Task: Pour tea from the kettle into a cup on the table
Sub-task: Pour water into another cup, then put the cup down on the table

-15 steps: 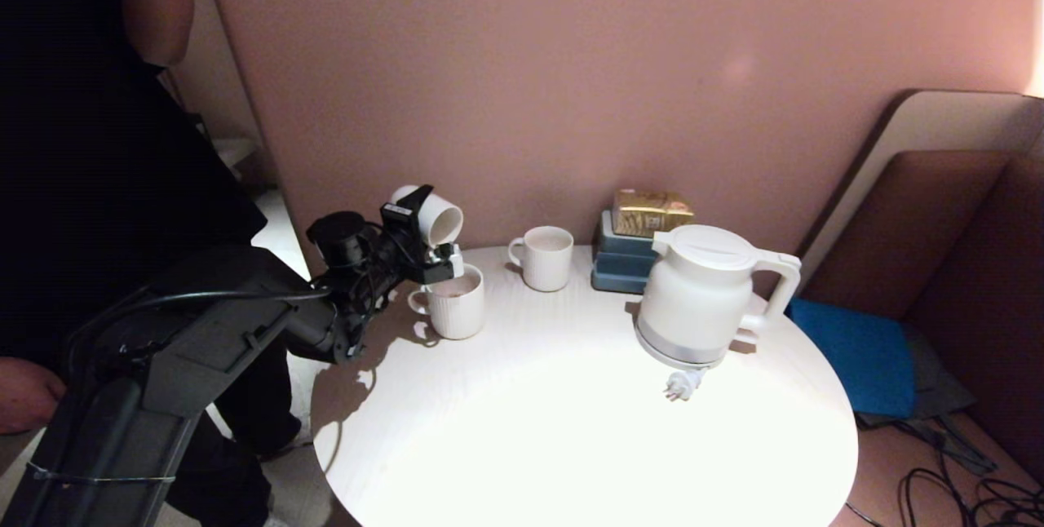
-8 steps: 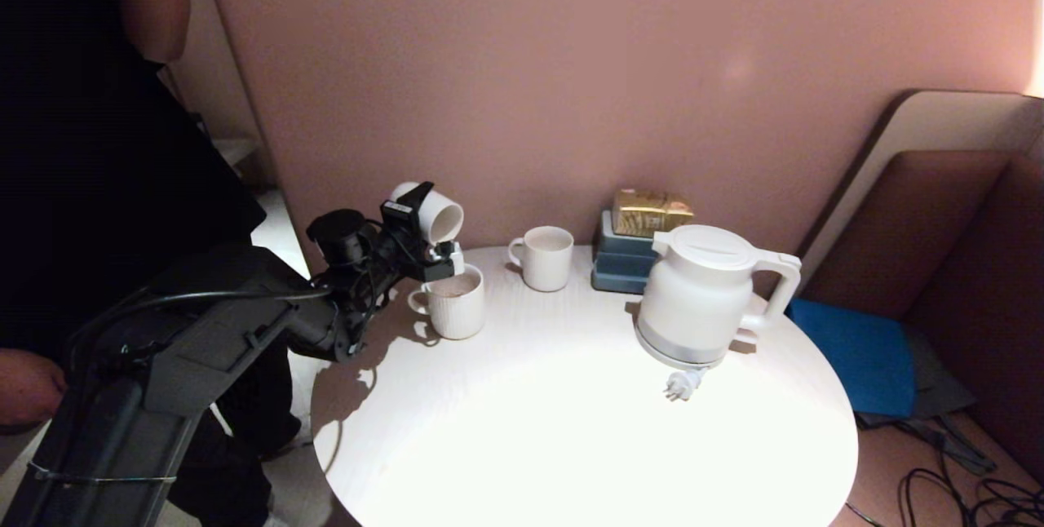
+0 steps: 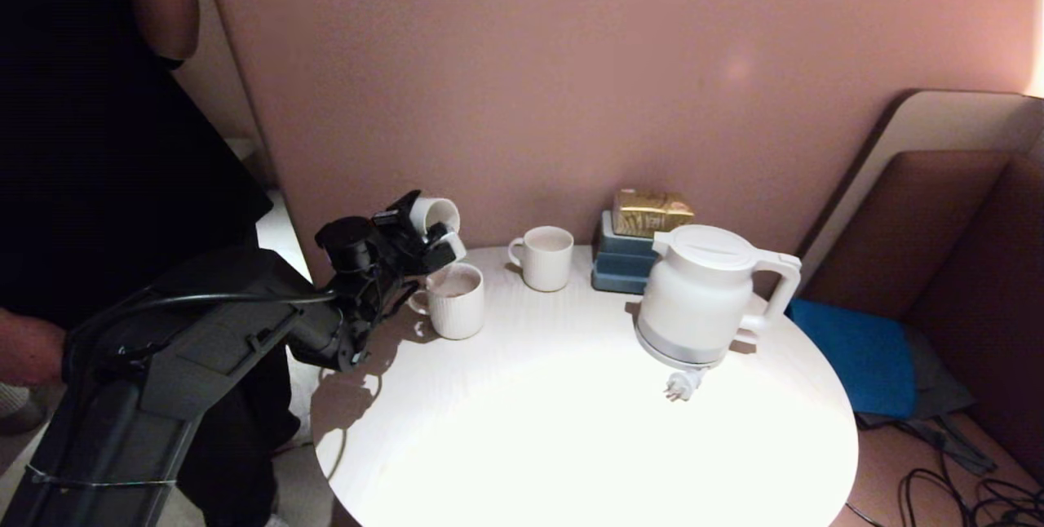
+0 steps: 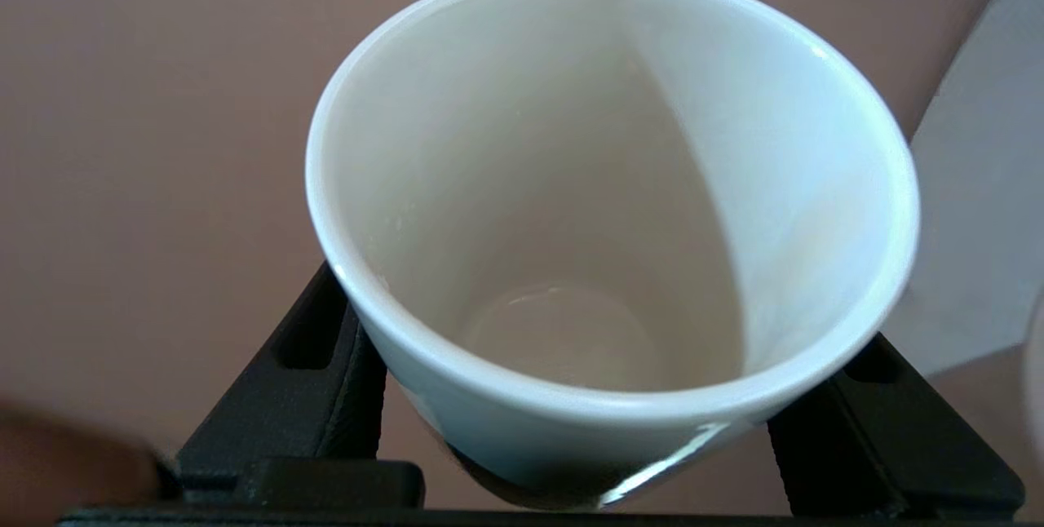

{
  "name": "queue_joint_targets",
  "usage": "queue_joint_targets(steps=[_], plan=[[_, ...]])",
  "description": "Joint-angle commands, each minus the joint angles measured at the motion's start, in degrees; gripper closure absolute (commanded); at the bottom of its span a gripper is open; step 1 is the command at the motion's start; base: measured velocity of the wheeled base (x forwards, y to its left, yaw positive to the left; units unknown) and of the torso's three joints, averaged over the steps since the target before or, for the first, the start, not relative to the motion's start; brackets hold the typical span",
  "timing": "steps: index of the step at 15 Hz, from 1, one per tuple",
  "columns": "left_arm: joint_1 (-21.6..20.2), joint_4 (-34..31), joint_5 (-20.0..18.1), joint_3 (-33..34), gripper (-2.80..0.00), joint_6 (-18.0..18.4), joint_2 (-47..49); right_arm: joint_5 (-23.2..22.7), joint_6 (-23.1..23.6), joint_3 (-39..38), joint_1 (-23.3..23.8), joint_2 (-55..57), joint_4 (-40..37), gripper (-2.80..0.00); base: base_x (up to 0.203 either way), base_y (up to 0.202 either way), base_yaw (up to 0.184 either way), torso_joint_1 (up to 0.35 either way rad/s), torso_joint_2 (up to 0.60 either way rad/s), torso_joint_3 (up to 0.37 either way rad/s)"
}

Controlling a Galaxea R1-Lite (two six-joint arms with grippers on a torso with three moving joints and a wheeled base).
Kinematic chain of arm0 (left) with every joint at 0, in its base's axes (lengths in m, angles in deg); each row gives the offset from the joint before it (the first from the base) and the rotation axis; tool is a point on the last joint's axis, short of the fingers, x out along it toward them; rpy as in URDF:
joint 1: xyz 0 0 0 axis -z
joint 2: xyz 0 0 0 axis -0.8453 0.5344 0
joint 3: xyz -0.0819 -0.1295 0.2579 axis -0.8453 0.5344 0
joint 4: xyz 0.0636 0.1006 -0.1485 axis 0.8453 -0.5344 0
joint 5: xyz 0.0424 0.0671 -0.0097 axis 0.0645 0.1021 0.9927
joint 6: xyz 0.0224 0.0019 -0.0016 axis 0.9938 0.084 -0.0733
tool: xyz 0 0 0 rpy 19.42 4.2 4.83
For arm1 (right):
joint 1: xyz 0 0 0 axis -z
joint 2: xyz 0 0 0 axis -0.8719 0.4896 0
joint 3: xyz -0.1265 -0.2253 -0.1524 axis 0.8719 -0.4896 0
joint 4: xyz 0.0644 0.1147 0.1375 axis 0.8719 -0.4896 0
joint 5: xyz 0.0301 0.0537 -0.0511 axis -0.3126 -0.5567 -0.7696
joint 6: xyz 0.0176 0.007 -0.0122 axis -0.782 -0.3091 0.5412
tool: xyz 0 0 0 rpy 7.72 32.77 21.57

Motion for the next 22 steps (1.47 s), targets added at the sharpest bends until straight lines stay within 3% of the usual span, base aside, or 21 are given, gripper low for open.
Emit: queue_joint_targets(steps=[1,6,11,14,18,22], plan=[[0.56,-0.65,1.99,0.9,0.0,-5.82,-2.26,0.0,0.0,0.01,-0.01,0.07,0.01,0.0,0.0,0.0,0.0,0.0,0.0,0.0],[-1.97,-7.01,4.15,3.99,0.0,-23.3,-8.75,0.0,0.0,0.01,-0.01,0.07,0.01,0.0,0.0,0.0,0.0,0.0,0.0,0.0],[-4.29,-17.11,5.83,6.7,0.0,-43.23,-16.28,0.0,0.0,0.01,-0.01,0.07,0.01,0.0,0.0,0.0,0.0,0.0,0.0,0.0],[-4.37,-17.99,5.49,16.59,0.0,-49.98,-21.61,0.0,0.0,0.01,-0.01,0.07,0.01,0.0,0.0,0.0,0.0,0.0,0.0,0.0],[-4.41,-17.63,1.22,34.34,0.0,-56.77,-30.31,0.0,0.0,0.01,-0.01,0.07,0.01,0.0,0.0,0.0,0.0,0.0,0.0,0.0],[-1.99,-16.82,-1.11,45.13,0.0,-63.52,-35.12,0.0,0.0,0.01,-0.01,0.07,0.01,0.0,0.0,0.0,0.0,0.0,0.0,0.0]])
